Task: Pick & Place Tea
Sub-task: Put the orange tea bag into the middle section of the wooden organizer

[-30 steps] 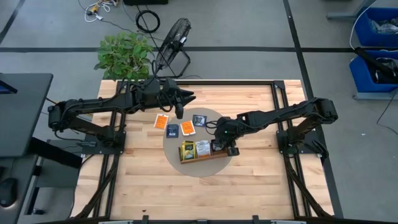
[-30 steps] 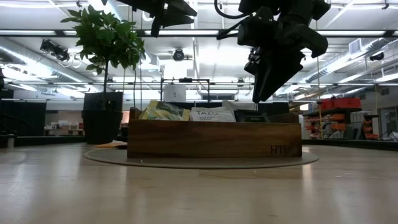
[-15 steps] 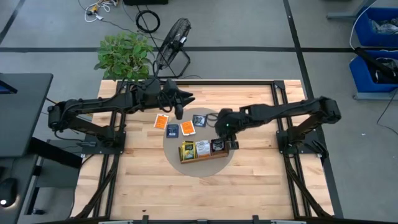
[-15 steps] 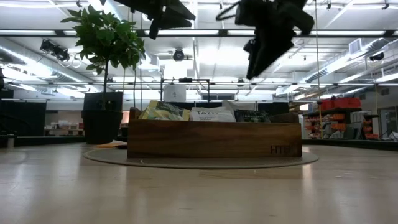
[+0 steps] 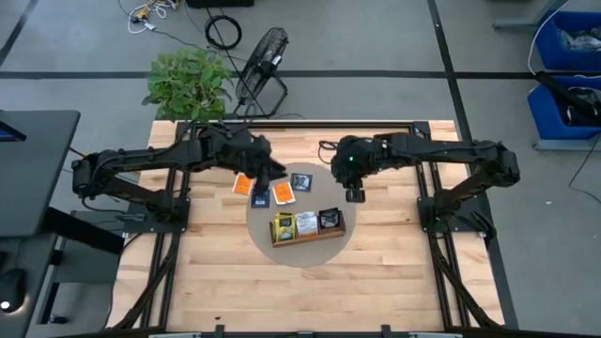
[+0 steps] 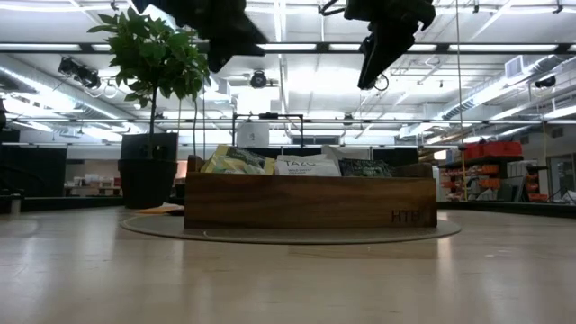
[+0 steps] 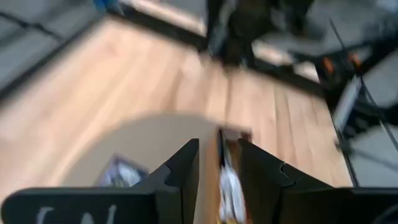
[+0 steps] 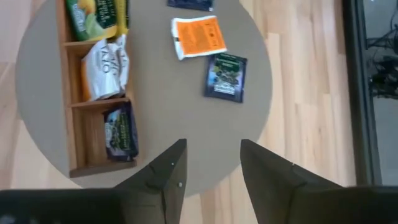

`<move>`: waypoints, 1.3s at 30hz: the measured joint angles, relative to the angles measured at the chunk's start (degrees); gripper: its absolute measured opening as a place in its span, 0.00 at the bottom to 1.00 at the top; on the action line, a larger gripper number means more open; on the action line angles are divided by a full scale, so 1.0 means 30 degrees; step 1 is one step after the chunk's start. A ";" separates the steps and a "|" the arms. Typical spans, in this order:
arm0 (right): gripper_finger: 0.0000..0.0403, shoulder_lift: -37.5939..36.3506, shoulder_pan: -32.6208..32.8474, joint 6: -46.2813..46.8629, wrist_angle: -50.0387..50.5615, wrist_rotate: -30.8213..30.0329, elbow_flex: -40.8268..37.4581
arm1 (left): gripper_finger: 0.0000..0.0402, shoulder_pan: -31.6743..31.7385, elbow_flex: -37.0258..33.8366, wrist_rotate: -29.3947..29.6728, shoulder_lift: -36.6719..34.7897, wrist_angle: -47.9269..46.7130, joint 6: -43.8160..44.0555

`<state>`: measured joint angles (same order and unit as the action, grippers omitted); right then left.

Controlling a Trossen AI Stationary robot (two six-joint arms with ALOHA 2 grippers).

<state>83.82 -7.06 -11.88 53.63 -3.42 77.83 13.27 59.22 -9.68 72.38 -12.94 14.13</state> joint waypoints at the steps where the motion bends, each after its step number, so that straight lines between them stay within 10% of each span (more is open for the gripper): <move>1: 0.39 -0.0003 -0.0267 -0.0009 0.0057 0.0165 0.0078 | 0.28 -0.0006 0.0000 -0.0406 0.0000 -0.0800 -0.0114; 12: 0.39 -0.0003 -0.1649 -0.0430 -0.0349 0.2090 0.0144 | 0.28 -0.0235 -0.0006 -0.0652 0.1192 -1.0535 -0.6778; 21: 0.39 -0.0003 -0.1656 -0.0308 -0.0555 0.2512 0.0151 | 0.28 0.0329 -0.0007 0.2950 0.6253 -1.2308 -1.1983; 39: 0.39 0.0005 -0.1656 -0.0204 -0.0417 0.3008 0.0158 | 0.44 0.5101 -0.0007 0.1789 0.7227 -1.1759 -1.8927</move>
<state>83.83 -12.03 -12.49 52.38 5.61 78.30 28.58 59.20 -4.32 94.06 -48.21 -42.65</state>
